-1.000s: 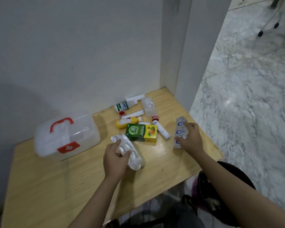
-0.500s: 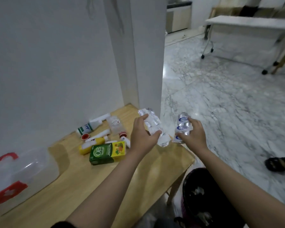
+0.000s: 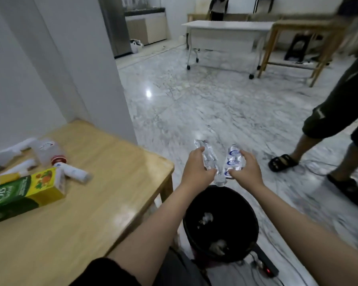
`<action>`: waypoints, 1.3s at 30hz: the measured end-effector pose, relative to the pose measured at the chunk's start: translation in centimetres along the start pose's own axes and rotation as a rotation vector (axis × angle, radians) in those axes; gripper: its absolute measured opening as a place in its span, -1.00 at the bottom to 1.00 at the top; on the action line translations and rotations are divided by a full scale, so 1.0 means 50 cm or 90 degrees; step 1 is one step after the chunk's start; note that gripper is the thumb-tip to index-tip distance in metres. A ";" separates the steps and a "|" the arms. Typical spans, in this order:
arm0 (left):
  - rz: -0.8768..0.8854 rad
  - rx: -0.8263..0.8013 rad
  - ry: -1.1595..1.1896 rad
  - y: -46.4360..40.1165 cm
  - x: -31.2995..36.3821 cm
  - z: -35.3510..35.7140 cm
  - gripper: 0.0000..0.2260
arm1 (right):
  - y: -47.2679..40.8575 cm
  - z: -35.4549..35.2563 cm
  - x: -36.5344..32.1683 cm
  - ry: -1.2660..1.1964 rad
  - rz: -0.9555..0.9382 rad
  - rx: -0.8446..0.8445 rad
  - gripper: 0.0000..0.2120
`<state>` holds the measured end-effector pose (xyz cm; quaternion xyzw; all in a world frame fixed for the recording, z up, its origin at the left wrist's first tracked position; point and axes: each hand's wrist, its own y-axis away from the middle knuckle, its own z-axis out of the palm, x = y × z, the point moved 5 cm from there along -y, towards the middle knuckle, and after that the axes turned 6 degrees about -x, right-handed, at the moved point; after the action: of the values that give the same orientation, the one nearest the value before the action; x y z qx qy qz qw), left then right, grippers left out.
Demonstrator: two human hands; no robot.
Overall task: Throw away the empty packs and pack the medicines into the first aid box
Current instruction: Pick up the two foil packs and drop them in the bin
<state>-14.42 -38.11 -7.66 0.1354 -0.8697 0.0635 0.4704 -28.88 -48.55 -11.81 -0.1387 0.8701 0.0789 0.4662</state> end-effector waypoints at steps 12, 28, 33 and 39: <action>-0.189 -0.159 -0.096 0.029 -0.281 0.275 -0.34 | 0.098 0.077 0.320 0.048 0.143 -0.162 -0.52; -0.309 -0.229 -0.101 0.038 -0.417 0.358 -0.27 | 0.093 0.163 0.458 0.123 0.200 -0.284 -0.25; -0.206 -0.160 -0.115 0.021 -0.314 0.289 -0.29 | 0.069 0.140 0.356 0.126 0.113 -0.234 -0.30; -0.074 -0.059 -0.110 0.026 -0.123 0.144 -0.32 | 0.057 0.068 0.154 0.126 -0.018 -0.162 -0.33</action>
<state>-17.38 -37.49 -16.73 0.1690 -0.8996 -0.0161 0.4023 -31.12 -46.24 -20.09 -0.2160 0.8929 0.1676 0.3577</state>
